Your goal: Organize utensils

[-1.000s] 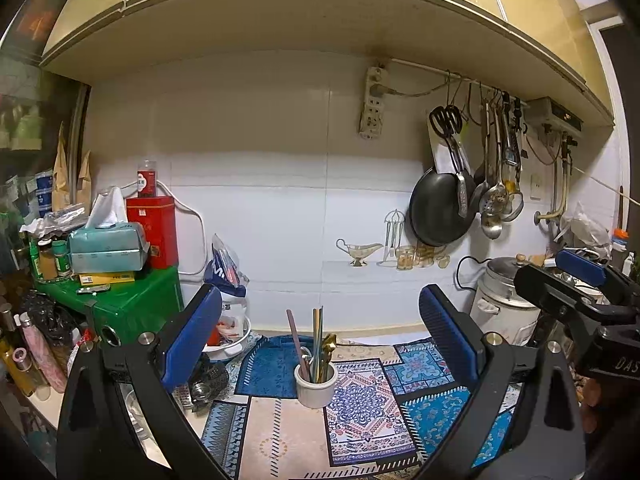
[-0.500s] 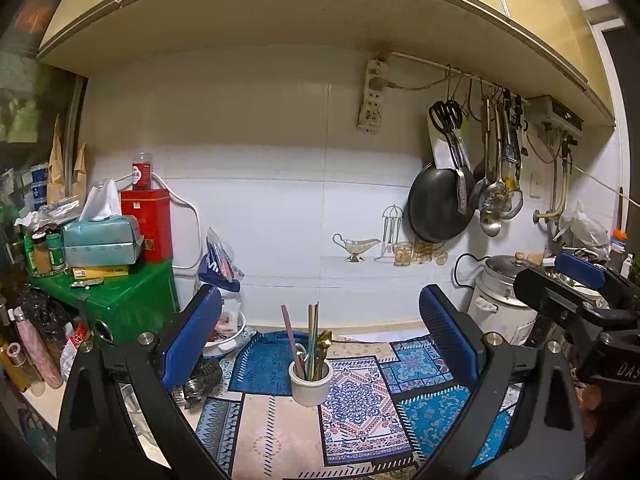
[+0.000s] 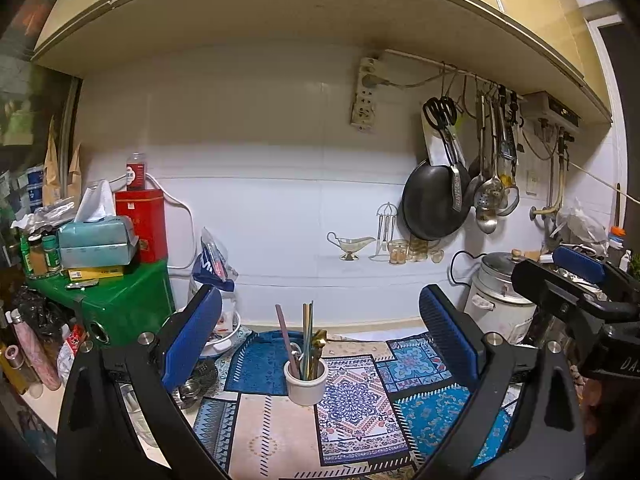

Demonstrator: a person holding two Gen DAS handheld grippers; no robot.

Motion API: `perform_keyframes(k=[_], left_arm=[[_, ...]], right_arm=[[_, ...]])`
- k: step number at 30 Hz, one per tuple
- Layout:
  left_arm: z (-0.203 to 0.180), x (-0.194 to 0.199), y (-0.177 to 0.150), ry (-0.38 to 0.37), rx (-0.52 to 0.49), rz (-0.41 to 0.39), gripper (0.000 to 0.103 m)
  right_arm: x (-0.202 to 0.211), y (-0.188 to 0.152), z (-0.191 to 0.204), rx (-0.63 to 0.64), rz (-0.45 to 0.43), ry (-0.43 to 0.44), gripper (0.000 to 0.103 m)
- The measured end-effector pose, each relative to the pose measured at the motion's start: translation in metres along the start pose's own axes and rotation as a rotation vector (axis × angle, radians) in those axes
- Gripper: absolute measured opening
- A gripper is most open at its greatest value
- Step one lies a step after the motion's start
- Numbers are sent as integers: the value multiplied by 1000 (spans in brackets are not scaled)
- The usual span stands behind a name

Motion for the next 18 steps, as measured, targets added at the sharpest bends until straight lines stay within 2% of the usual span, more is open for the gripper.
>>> perform_keyframes(k=[18], left_arm=[[-6,1,0,-12,7,2,99]], right_arm=[[0,0,-4,-7,5,-13,103]])
Point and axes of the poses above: each gripper's, at about its wrist camera, not at the fingertips, and x roughly against the way its jaws point, z to its left, y to its top, the point moved 4 cm from there along -x, roughly the way its jaws point, and after that the axes turned 9 degrees about z, right-handed, at the moved point
